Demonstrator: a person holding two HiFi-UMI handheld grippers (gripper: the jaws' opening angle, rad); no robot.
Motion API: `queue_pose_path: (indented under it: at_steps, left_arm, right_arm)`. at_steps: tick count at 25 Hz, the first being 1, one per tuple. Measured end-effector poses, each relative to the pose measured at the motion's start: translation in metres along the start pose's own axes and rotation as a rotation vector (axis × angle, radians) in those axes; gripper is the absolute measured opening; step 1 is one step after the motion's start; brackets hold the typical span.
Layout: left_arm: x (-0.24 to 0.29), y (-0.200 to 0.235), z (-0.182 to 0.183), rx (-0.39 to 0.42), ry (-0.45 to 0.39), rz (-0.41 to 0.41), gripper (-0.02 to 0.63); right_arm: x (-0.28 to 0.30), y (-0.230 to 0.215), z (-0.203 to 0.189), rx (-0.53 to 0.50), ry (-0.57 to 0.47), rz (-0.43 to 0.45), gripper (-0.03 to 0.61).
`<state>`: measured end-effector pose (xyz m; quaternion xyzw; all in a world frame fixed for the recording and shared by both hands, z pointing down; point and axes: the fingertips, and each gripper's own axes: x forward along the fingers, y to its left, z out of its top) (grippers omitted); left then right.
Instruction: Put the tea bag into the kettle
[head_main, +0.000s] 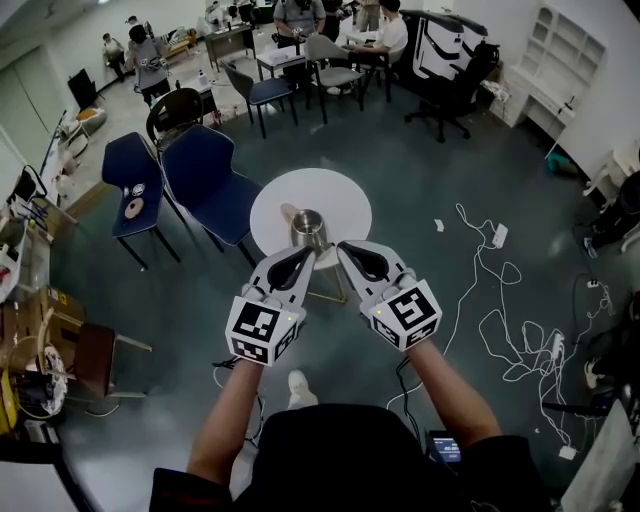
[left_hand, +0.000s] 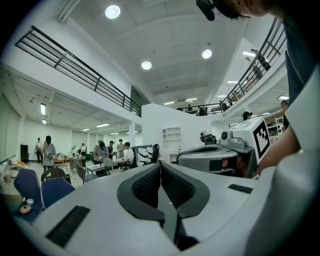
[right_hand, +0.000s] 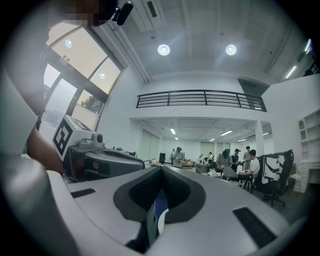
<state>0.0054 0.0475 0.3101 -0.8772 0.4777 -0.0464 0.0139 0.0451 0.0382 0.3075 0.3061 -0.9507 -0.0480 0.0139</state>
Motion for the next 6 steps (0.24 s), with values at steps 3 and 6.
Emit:
queue_pose_path:
  at_steps: [3, 6]
  left_arm:
    - [-0.005, -0.01, 0.001, 0.006, 0.004, 0.007, 0.018]
    - [-0.01, -0.02, 0.001, 0.007, 0.008, 0.01, 0.018]
  right_arm:
    - [-0.01, 0.004, 0.002, 0.0, -0.005, 0.004, 0.018]
    - [-0.02, 0.009, 0.004, -0.001, -0.01, 0.008, 0.018]
